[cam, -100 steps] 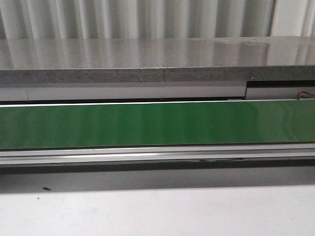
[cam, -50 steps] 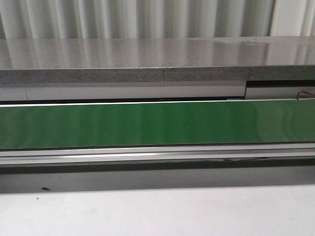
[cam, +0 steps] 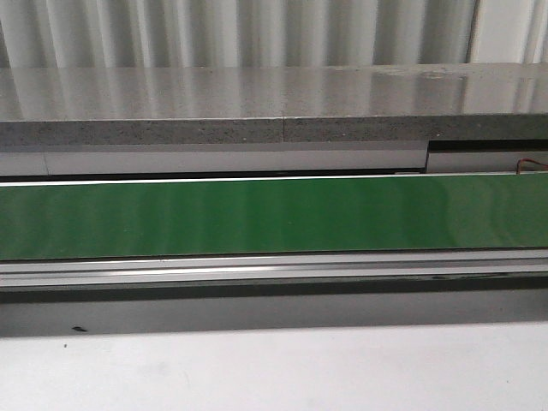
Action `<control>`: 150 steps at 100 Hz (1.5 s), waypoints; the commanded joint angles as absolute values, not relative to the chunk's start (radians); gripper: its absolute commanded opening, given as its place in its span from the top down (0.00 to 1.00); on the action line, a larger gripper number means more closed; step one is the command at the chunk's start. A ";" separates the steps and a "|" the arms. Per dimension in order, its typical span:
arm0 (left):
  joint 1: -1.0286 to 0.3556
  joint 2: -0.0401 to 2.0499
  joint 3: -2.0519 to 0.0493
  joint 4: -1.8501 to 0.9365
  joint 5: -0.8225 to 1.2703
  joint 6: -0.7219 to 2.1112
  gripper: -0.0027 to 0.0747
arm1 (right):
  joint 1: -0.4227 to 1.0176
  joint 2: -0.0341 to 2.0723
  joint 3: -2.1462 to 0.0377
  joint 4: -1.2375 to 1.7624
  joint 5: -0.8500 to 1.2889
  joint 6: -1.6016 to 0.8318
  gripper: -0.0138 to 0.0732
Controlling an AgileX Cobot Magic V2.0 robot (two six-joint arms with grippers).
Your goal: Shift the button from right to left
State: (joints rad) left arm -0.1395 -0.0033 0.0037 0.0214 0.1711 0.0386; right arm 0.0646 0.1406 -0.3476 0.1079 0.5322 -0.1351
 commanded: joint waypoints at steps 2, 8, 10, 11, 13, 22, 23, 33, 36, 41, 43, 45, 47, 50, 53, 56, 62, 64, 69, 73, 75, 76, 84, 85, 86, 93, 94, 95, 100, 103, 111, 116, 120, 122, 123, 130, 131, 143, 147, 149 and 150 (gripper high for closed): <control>-0.137 -0.036 0.041 0.012 0.095 0.031 0.99 | 0.065 0.151 -0.369 0.099 0.453 -0.141 0.92; -0.137 -0.036 0.041 0.012 0.095 0.031 0.99 | 0.065 0.151 -0.369 0.099 0.453 -0.141 0.92; -0.137 -0.036 0.041 0.012 0.095 0.031 0.99 | 0.065 0.151 -0.369 0.099 0.453 -0.141 0.92; -0.137 -0.036 0.041 0.012 0.095 0.031 0.99 | 0.065 0.151 -0.369 0.099 0.453 -0.141 0.92; -0.137 -0.036 0.041 0.012 0.095 0.031 0.99 | 0.065 0.151 -0.369 0.099 0.453 -0.141 0.92; -0.137 -0.036 0.041 0.012 0.095 0.031 0.99 | 0.065 0.151 -0.369 0.099 0.453 -0.141 0.92; -0.137 -0.036 0.041 0.012 0.095 0.031 0.99 | 0.065 0.151 -0.369 0.099 0.453 -0.141 0.92; -0.137 -0.036 0.041 0.012 0.095 0.031 0.99 | 0.065 0.151 -0.369 0.099 0.445 -0.141 0.92; -0.137 -0.036 0.041 0.012 0.095 0.031 0.99 | 0.063 0.151 -0.367 0.099 0.436 -0.141 0.92; -0.137 -0.036 0.041 0.012 0.095 0.031 0.99 | 0.063 0.151 -0.354 0.095 0.403 -0.141 0.92; -0.137 -0.036 0.041 0.012 0.095 0.031 0.99 | 0.063 0.151 -0.346 0.094 0.379 -0.140 0.92; -0.137 -0.036 0.041 0.012 0.095 0.031 0.99 | 0.063 0.151 -0.336 0.092 0.355 -0.139 0.92; -0.137 -0.036 0.041 0.012 0.095 0.031 0.99 | 0.063 0.151 -0.325 0.089 0.326 -0.131 0.92; -0.137 -0.036 0.041 0.012 0.095 0.031 0.99 | 0.063 0.151 -0.309 0.067 0.285 -0.120 0.92; -0.137 -0.036 0.041 0.012 0.095 0.031 0.99 | 0.063 0.151 -0.291 0.042 0.241 -0.108 0.92; -0.137 -0.036 0.041 0.012 0.095 0.031 0.99 | 0.063 0.151 -0.271 0.019 0.197 -0.077 0.92; -0.137 -0.036 0.041 0.012 0.095 0.031 0.99 | 0.061 0.151 -0.224 -0.025 0.110 -0.013 0.92; -0.137 -0.036 0.041 0.012 0.095 0.031 0.99 | 0.061 0.151 -0.208 -0.039 0.087 0.013 0.92; -0.137 -0.036 0.041 0.012 0.095 0.031 0.99 | 0.052 0.151 -0.170 -0.066 0.045 0.062 0.92; -0.137 -0.036 0.041 0.012 0.095 0.031 0.99 | 0.040 0.150 -0.139 -0.073 0.026 0.090 0.92; -0.137 -0.036 0.041 0.012 0.095 0.031 0.99 | 0.033 0.150 -0.124 -0.073 0.020 0.099 0.92; -0.137 -0.036 0.041 0.012 0.095 0.031 0.99 | 0.031 0.150 -0.120 -0.073 0.018 0.099 0.92; -0.137 -0.036 0.041 0.012 0.095 0.031 0.99 | 0.005 0.129 -0.072 -0.073 0.000 0.100 0.92; -0.137 -0.036 0.041 0.012 0.095 0.031 0.99 | 0.003 0.123 -0.064 -0.073 0.000 0.100 0.92; -0.137 -0.036 0.041 0.012 0.095 0.031 0.99 | 0.001 0.119 -0.060 -0.073 0.000 0.100 0.92; -0.137 -0.036 0.041 0.012 0.095 0.031 0.99 | -0.011 0.077 -0.015 -0.073 -0.029 0.100 0.92; -0.137 -0.036 0.041 0.012 0.095 0.031 0.99 | -0.012 0.072 -0.005 -0.073 -0.038 0.100 0.92; -0.137 -0.036 0.041 0.012 0.095 0.031 0.99 | -0.013 0.063 0.000 -0.073 -0.043 0.100 0.92; -0.137 -0.036 0.041 0.012 0.095 0.031 0.99 | -0.018 0.031 0.007 -0.073 -0.015 0.100 0.92; -0.137 -0.036 0.041 0.012 0.095 0.031 0.99 | -0.018 0.013 0.006 -0.073 0.000 0.100 0.92; -0.137 -0.036 0.041 0.012 0.095 0.031 0.99 | -0.019 -0.034 0.007 -0.073 0.007 0.100 0.92; -0.137 -0.036 0.041 0.012 0.095 0.031 0.99 | -0.019 -0.029 0.007 -0.073 0.000 0.100 0.92; -0.137 -0.036 0.041 0.012 0.095 0.031 0.99 | -0.019 -0.031 0.007 -0.073 0.000 0.100 0.92; -0.137 -0.036 0.041 0.012 0.095 0.031 0.99 | -0.019 -0.031 0.007 -0.073 0.000 0.100 0.92; -0.137 -0.036 0.041 0.012 0.095 0.031 0.99 | -0.019 -0.031 0.007 -0.073 0.000 0.100 0.92; -0.137 -0.036 0.041 0.012 0.095 0.031 0.99 | -0.019 -0.031 0.007 -0.073 0.000 0.100 0.92; -0.137 -0.036 0.041 0.012 0.095 0.031 0.99 | -0.019 -0.031 0.007 -0.073 0.000 0.100 0.92; -0.137 -0.036 0.041 0.012 0.095 0.031 0.99 | -0.019 -0.031 0.007 -0.073 0.000 0.100 0.92; -0.137 -0.036 0.041 0.012 0.095 0.031 0.99 | -0.019 -0.031 0.007 -0.073 0.000 0.100 0.92; -0.137 -0.036 0.041 0.012 0.095 0.031 0.99 | -0.019 -0.031 0.007 -0.073 0.000 0.100 0.92; -0.137 -0.036 0.041 0.012 0.095 0.031 0.99 | -0.019 -0.031 0.007 -0.073 0.000 0.100 0.92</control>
State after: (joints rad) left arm -0.1395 -0.0033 0.0037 0.0214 0.1718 0.0386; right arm -0.0102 -0.0115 0.0283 -0.0599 0.0778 0.0976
